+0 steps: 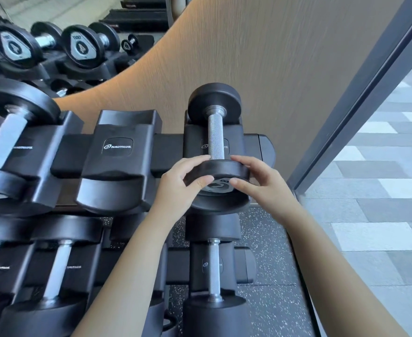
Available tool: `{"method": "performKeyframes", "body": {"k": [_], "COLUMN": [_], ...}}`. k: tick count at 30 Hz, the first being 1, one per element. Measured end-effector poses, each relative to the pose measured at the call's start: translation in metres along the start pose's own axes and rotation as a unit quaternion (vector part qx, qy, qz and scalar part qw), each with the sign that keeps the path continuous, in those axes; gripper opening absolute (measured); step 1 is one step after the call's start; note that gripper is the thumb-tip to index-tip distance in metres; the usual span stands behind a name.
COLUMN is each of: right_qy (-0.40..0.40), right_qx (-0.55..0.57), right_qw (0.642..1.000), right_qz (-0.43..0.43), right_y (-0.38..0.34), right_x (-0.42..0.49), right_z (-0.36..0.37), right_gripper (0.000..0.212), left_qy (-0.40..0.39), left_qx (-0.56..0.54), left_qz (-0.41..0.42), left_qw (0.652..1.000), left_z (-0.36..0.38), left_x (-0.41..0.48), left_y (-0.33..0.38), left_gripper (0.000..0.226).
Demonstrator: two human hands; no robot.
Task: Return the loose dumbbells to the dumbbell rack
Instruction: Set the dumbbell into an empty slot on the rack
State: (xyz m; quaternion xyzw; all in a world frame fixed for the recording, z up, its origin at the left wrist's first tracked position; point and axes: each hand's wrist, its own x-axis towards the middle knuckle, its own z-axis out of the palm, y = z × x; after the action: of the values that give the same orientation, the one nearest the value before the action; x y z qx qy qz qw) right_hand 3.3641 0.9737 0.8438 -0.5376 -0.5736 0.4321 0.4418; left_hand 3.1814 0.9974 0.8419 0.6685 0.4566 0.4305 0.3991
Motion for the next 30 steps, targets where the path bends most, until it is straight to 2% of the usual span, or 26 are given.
{"method": "performKeyframes", "body": {"k": [5, 10, 14, 20, 26, 30], "right_qy": [0.072, 0.092, 0.073, 0.043, 0.034, 0.049], "right_qx": [-0.006, -0.020, -0.074, -0.209, -0.247, -0.234], "right_qw": [0.997, 0.995, 0.995, 0.976, 0.965, 0.969], "right_qz": [0.013, 0.017, 0.002, -0.053, -0.077, -0.065], "right_y": [0.013, 0.011, 0.005, -0.009, -0.016, -0.011], "right_x": [-0.004, -0.001, 0.002, 0.007, 0.008, 0.007], "right_z": [0.003, 0.005, 0.007, 0.003, 0.006, 0.003], "right_gripper": [0.047, 0.049, 0.037, 0.039, 0.036, 0.036], "left_qy": [0.023, 0.058, 0.068, 0.073, 0.063, 0.064], "left_qx": [0.045, 0.051, 0.015, -0.131, -0.186, -0.144], "left_qz": [0.009, 0.021, 0.006, -0.066, -0.087, -0.080], "left_qw": [0.999, 0.997, 0.998, 0.987, 0.977, 0.984], "left_z": [0.003, 0.010, 0.006, 0.009, 0.010, 0.011], "left_x": [0.000, -0.006, -0.010, -0.016, -0.018, -0.016], "left_y": [0.001, -0.003, -0.009, -0.018, -0.023, -0.024], "left_gripper": [0.035, 0.032, 0.032, 0.032, 0.029, 0.033]}}
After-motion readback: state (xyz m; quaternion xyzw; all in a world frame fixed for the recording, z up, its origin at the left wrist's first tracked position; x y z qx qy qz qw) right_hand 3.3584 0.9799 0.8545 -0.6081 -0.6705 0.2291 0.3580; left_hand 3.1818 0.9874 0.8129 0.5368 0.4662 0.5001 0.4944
